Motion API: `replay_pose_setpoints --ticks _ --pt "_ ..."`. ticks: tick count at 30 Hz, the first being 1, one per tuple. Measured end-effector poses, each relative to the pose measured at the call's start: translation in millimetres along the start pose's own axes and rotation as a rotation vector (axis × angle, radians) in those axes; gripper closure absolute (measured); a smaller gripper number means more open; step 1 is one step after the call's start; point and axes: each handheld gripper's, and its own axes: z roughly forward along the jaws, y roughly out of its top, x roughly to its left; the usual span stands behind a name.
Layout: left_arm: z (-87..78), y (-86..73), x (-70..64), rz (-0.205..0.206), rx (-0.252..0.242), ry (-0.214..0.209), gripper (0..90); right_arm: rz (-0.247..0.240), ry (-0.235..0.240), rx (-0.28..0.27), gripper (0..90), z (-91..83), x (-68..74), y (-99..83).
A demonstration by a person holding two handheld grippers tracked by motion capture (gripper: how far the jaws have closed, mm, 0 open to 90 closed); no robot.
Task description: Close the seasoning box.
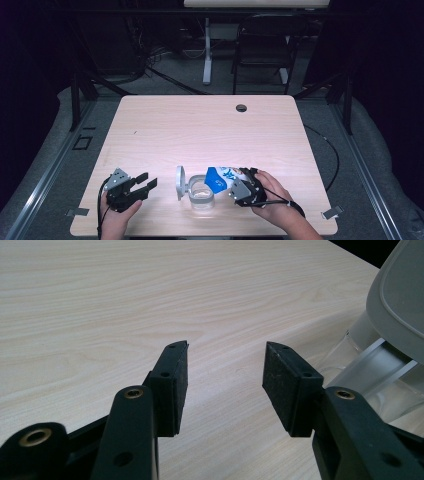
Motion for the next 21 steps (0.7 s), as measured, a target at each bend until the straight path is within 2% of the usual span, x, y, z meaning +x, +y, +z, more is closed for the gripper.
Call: replay_pose_setpoints --ticks 7,10,11,15,21 --pt "0.2 -0.1 0.6 -0.002 -0.007 0.002 53.4 -0.016 -0.010 -0.004 50.4 0.5 0.1 0.4" --pt "0.5 -0.5 0.6 -0.006 -0.013 0.004 53.4 -0.044 -0.022 0.025 50.3 -1.5 -1.2 1.5" --pt "0.5 -0.5 0.5 -0.006 -0.013 0.005 53.4 -0.039 -0.020 0.013 50.4 -0.8 -0.4 1.6" --pt "-0.4 0.2 0.4 -0.001 -0.003 0.003 53.4 -0.061 -0.026 0.036 50.3 -1.8 -0.7 2.6" --pt "0.4 -0.3 0.3 -0.003 -0.007 0.002 53.4 -0.080 -0.024 0.041 50.4 -1.3 0.0 3.4"
